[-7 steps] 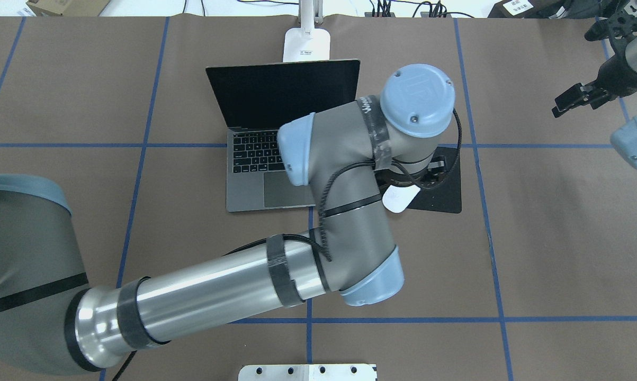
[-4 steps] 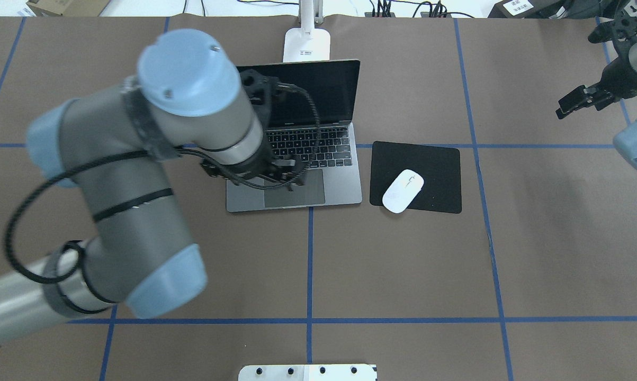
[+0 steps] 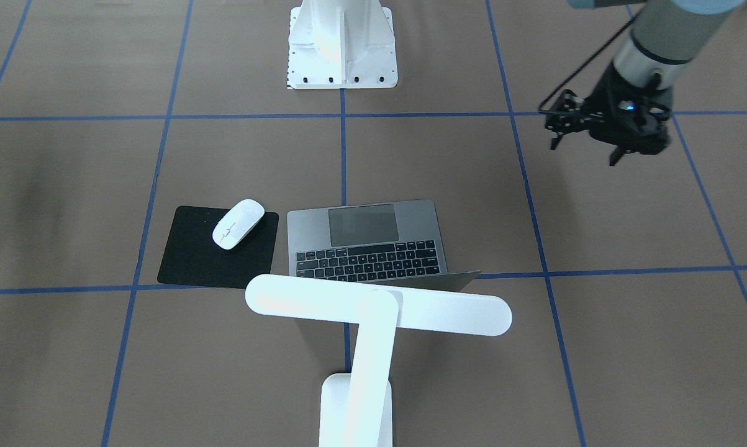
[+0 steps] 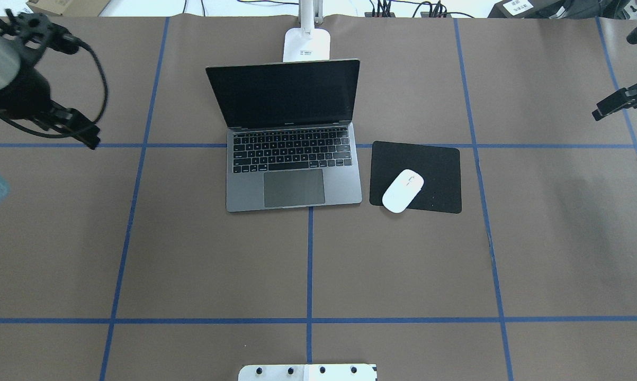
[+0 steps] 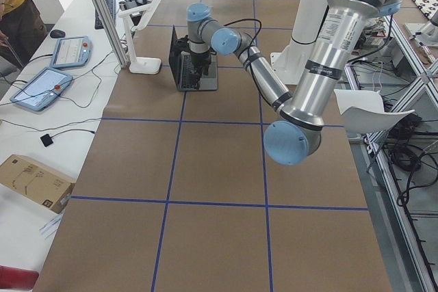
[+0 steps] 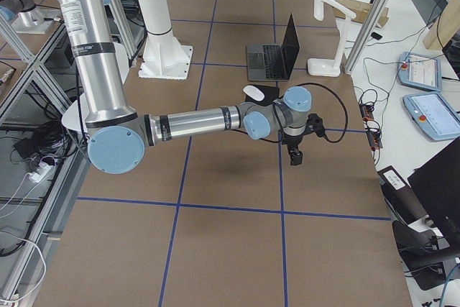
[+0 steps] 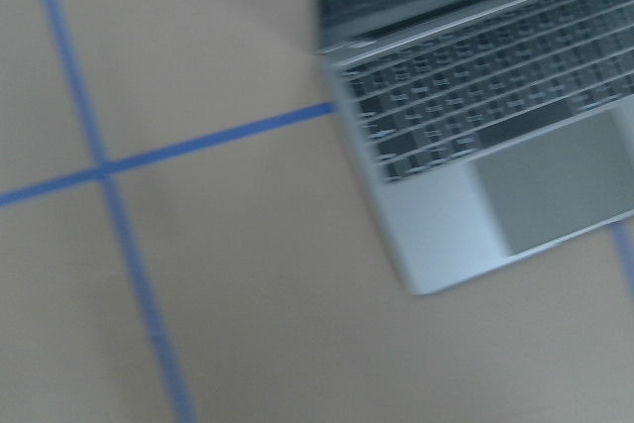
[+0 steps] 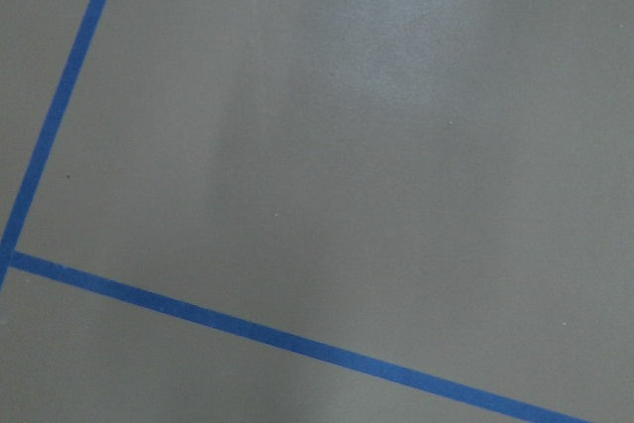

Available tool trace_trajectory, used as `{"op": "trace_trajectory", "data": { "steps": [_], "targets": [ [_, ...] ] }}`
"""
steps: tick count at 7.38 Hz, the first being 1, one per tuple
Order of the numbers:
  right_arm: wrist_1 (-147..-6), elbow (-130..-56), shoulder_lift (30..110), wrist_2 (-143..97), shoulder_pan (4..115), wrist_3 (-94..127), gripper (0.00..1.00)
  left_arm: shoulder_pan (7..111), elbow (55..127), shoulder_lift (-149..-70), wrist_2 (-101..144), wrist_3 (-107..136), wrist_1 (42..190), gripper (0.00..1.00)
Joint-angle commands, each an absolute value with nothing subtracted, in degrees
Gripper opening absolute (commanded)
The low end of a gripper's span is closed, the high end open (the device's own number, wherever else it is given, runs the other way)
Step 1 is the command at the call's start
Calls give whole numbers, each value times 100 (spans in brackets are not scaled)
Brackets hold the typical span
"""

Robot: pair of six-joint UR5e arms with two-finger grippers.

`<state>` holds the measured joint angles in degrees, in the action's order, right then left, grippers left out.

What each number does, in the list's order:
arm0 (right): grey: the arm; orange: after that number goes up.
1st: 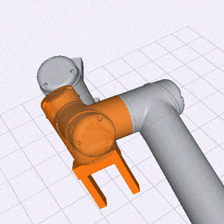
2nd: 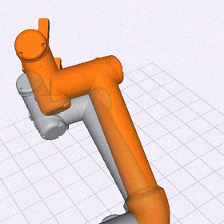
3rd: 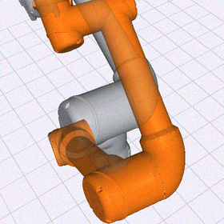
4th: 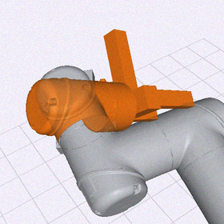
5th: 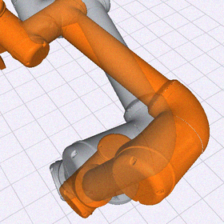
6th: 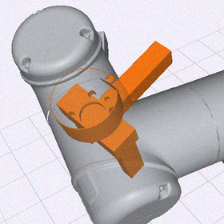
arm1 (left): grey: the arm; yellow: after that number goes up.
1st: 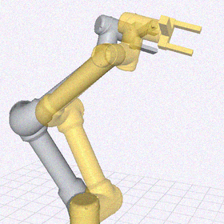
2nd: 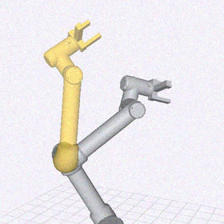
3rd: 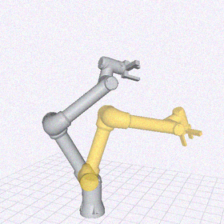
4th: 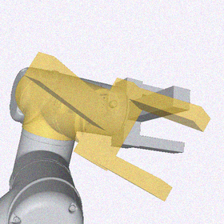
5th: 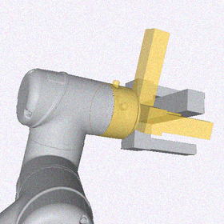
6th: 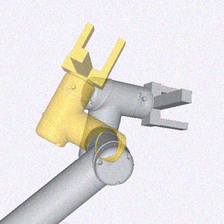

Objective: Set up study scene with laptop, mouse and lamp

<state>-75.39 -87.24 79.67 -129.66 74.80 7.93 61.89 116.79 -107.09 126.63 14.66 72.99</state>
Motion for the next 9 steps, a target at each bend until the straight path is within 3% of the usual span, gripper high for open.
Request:
{"op": "trace_trajectory", "data": {
  "steps": [1,6,9],
  "targets": [
    [-7602,-8728,8287,-13096,8136,20,100,7606,10780,-10161,13182,-879,7312,99],
    [-8917,-9288,8683,-13280,9008,-492,99,9761,8792,-9520,13227,-3643,7374,100],
    [-8912,-9386,8807,-13263,9026,-378,99,10072,8745,-9044,13253,-3499,7708,100]
  ]
}}
